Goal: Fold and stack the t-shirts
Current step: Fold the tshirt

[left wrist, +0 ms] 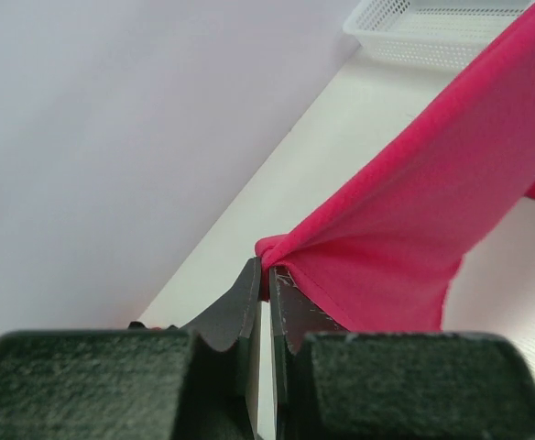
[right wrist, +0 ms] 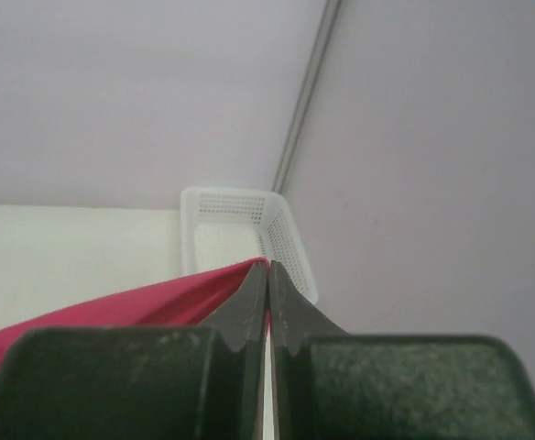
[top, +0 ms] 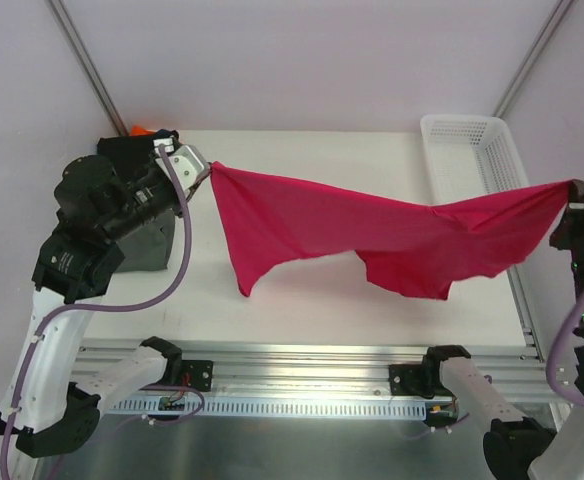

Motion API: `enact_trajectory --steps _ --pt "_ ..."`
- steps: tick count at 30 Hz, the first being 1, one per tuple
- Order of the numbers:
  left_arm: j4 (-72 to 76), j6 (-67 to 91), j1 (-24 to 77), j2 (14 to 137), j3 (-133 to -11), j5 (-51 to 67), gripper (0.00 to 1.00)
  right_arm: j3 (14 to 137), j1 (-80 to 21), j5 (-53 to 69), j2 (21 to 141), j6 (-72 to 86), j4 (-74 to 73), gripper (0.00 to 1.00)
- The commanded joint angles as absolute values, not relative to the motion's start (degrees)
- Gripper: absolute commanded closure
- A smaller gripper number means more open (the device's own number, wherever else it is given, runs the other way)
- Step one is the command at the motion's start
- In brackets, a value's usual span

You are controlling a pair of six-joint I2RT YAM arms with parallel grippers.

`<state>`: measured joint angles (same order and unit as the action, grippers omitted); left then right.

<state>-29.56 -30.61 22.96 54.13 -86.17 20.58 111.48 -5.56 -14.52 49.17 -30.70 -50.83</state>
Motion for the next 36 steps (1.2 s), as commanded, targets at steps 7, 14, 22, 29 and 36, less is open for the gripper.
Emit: enact_trajectory --steps 7,14,22,29,36 --pt "-30.9 -30.8 23.4 57.4 -94.1 19.6 1.00 117.3 -5.1 -21.0 56.9 -39.4 -43.1 0.99" --pt "-28.9 -37.4 22.4 65.8 -88.9 14.2 1.00 117.1 -4.1 -13.3 74.3 -39.6 -31.8 0.99" --pt "-20.0 -36.0 14.1 80.9 -81.4 16.9 1.00 108.7 -4.1 -7.1 91.2 -40.0 -25.8 1.00" --pt "-17.8 -35.9 8.1 104.6 -98.2 14.8 1.00 122.9 -6.9 -6.9 112.0 -39.2 -29.8 0.99" --pt "-17.8 -36.6 7.9 119.8 -110.4 12.6 1.00 126.8 -8.4 -7.5 122.5 -41.1 -28.0 0.99"
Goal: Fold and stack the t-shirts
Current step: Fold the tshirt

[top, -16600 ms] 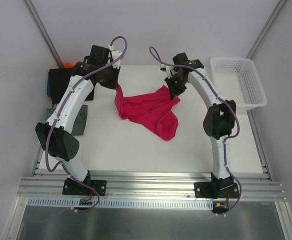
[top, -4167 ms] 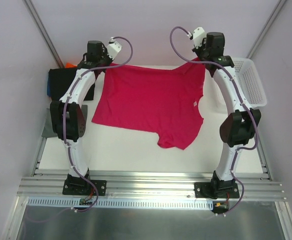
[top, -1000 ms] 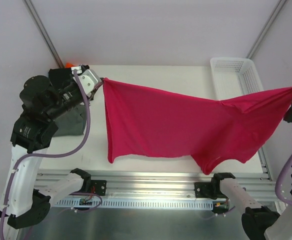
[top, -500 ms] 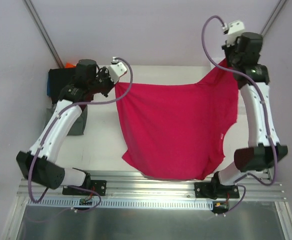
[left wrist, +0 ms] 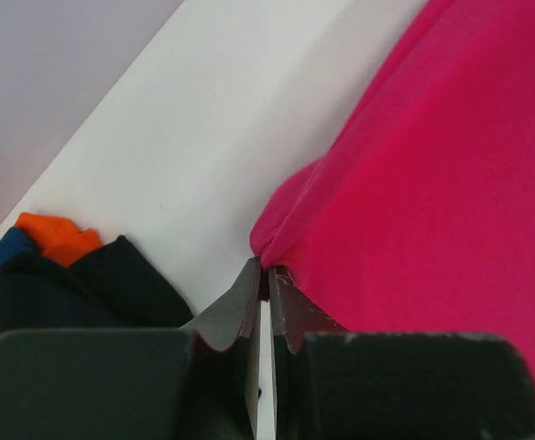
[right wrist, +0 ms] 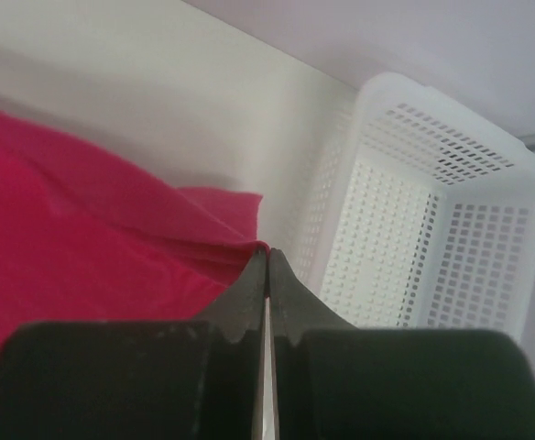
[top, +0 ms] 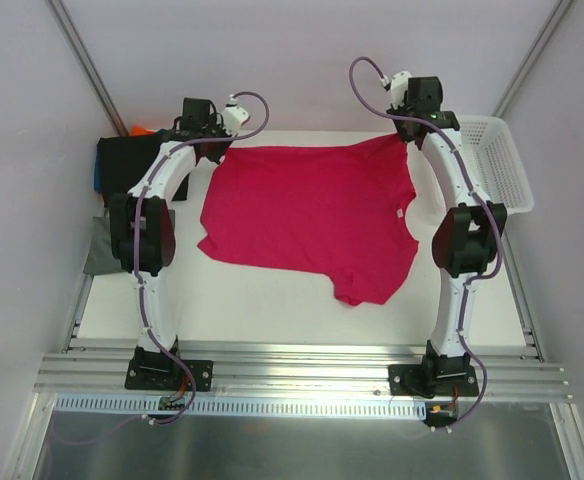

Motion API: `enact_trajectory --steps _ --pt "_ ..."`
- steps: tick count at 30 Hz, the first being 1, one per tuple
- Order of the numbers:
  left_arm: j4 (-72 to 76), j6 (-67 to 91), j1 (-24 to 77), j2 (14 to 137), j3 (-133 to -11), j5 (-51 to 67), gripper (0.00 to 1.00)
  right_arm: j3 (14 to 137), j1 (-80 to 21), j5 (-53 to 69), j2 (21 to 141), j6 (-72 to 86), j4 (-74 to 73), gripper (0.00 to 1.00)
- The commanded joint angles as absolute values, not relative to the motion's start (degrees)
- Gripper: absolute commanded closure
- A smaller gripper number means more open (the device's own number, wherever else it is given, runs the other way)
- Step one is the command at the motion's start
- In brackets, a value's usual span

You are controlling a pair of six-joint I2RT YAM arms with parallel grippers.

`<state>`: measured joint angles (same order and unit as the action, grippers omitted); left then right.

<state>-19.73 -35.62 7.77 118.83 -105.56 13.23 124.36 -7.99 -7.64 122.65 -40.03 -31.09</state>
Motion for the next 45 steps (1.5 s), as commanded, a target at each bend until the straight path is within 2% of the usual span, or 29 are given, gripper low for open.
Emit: enact_trajectory --steps 1,13,30,40,45 --pt "-17.8 -36.6 8.0 120.5 -111.4 12.3 1.00 126.5 -8.6 -7.7 123.3 -41.2 -27.2 0.99" --pt "-17.4 -35.7 7.8 125.9 -112.8 10.3 1.00 123.9 -9.1 -7.8 125.9 -38.5 -27.7 1.00" --pt "-12.0 -29.7 4.8 134.0 -121.6 -0.9 1.00 118.8 -11.4 -4.7 124.8 -36.1 -32.1 0.99" --pt "-11.0 -28.4 5.1 125.8 -118.4 7.8 1.00 114.9 -11.0 -5.5 121.7 -37.0 -32.5 0.99" --pt "-10.8 -34.4 5.0 120.3 -114.3 15.5 1.00 114.8 -10.3 -5.2 120.7 -36.6 -32.6 0.99"
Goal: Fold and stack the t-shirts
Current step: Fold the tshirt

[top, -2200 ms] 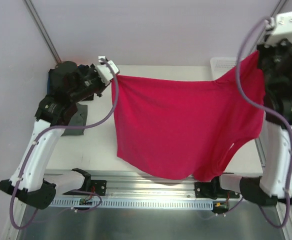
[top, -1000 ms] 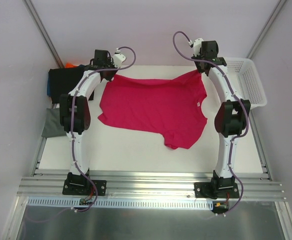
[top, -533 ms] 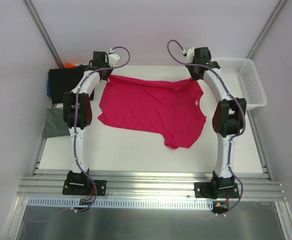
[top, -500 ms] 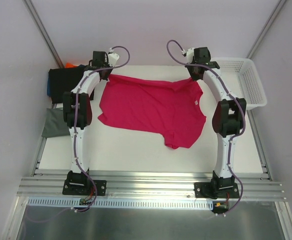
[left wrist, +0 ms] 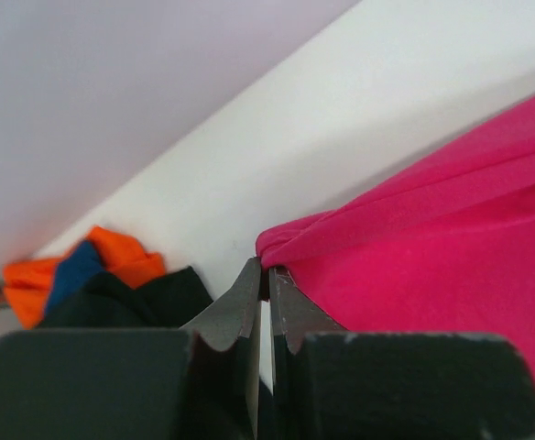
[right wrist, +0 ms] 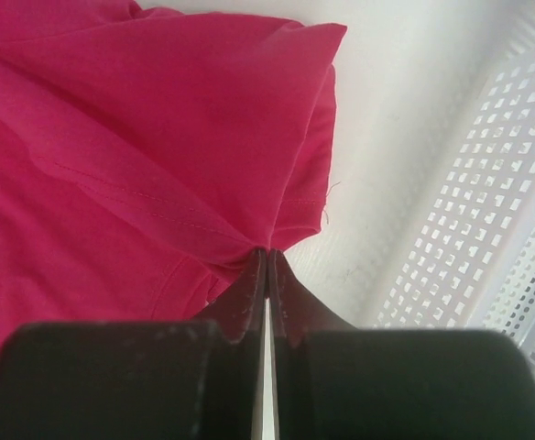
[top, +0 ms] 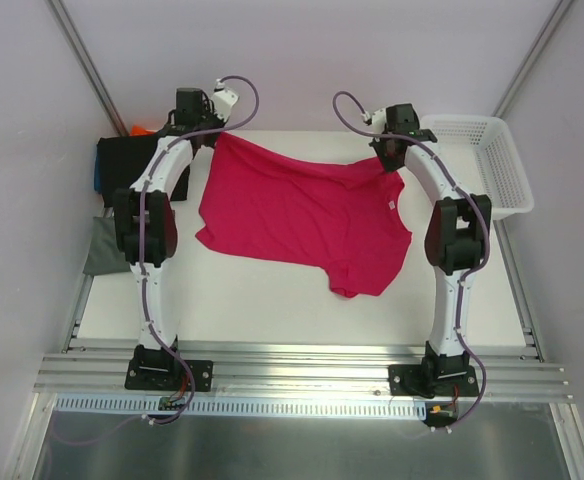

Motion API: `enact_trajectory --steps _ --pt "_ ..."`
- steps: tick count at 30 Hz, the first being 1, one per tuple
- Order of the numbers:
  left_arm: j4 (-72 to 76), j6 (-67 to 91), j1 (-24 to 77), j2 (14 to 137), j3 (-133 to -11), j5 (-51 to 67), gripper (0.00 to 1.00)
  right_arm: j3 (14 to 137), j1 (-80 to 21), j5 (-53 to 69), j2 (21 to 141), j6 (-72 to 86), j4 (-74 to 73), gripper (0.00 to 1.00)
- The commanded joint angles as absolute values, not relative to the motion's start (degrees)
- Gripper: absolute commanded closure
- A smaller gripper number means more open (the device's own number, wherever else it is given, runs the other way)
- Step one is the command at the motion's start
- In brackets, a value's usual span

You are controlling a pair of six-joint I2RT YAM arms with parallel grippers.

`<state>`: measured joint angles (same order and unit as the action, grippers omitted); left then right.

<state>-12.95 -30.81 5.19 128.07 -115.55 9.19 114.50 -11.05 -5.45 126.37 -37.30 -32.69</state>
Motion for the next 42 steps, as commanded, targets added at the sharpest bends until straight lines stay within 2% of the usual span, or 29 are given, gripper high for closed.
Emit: enact_trajectory --steps 1,20,42 --pt "-10.6 -35.9 5.0 119.7 -113.7 16.3 1.00 114.7 -10.3 -5.2 120.5 -36.6 -32.7 0.99" --pt "-14.1 -45.1 4.4 115.1 -101.3 23.2 1.00 112.7 -9.3 -3.0 118.4 -34.6 -34.3 0.99" --pt "-28.3 -46.6 2.7 110.4 -98.3 26.4 1.00 110.1 -9.6 -1.1 113.4 -32.3 -35.7 1.00"
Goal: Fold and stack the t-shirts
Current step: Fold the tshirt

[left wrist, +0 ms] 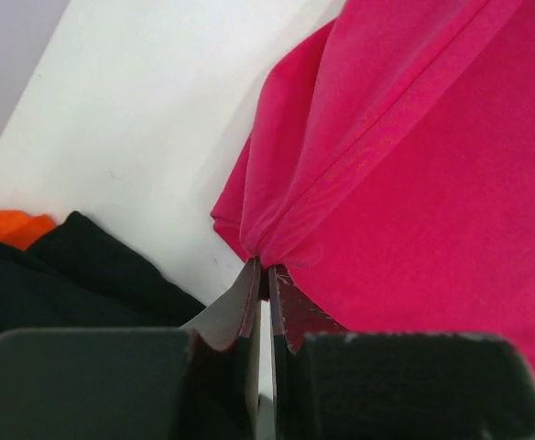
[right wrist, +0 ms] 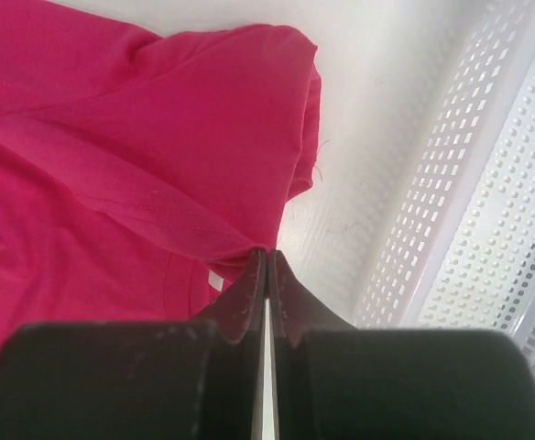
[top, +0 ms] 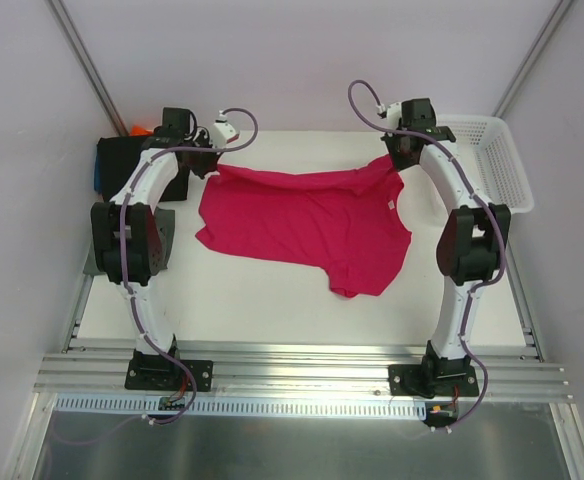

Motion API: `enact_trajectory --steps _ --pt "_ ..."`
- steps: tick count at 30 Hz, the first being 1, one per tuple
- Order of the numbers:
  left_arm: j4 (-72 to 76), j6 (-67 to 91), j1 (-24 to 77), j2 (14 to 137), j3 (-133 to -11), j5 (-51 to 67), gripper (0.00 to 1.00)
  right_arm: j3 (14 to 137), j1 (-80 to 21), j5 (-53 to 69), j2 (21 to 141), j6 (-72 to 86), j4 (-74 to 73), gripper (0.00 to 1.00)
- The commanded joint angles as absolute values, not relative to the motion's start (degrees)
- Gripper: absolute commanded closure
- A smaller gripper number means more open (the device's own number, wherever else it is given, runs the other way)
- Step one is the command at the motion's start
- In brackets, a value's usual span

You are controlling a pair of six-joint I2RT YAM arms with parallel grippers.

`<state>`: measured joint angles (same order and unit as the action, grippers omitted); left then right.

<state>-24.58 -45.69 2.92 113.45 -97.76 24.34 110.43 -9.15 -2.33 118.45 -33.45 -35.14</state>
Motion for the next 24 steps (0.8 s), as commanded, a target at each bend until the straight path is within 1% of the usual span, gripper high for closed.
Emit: enact_trajectory --steps 1,24 --pt "-28.6 -46.8 2.7 110.6 -98.6 26.0 1.00 109.7 -9.6 -0.9 113.3 -32.2 -35.8 1.00" --pt "-29.4 -47.1 2.4 119.9 -114.3 24.1 1.00 110.9 -10.5 -1.4 114.0 -32.1 -35.5 0.99"
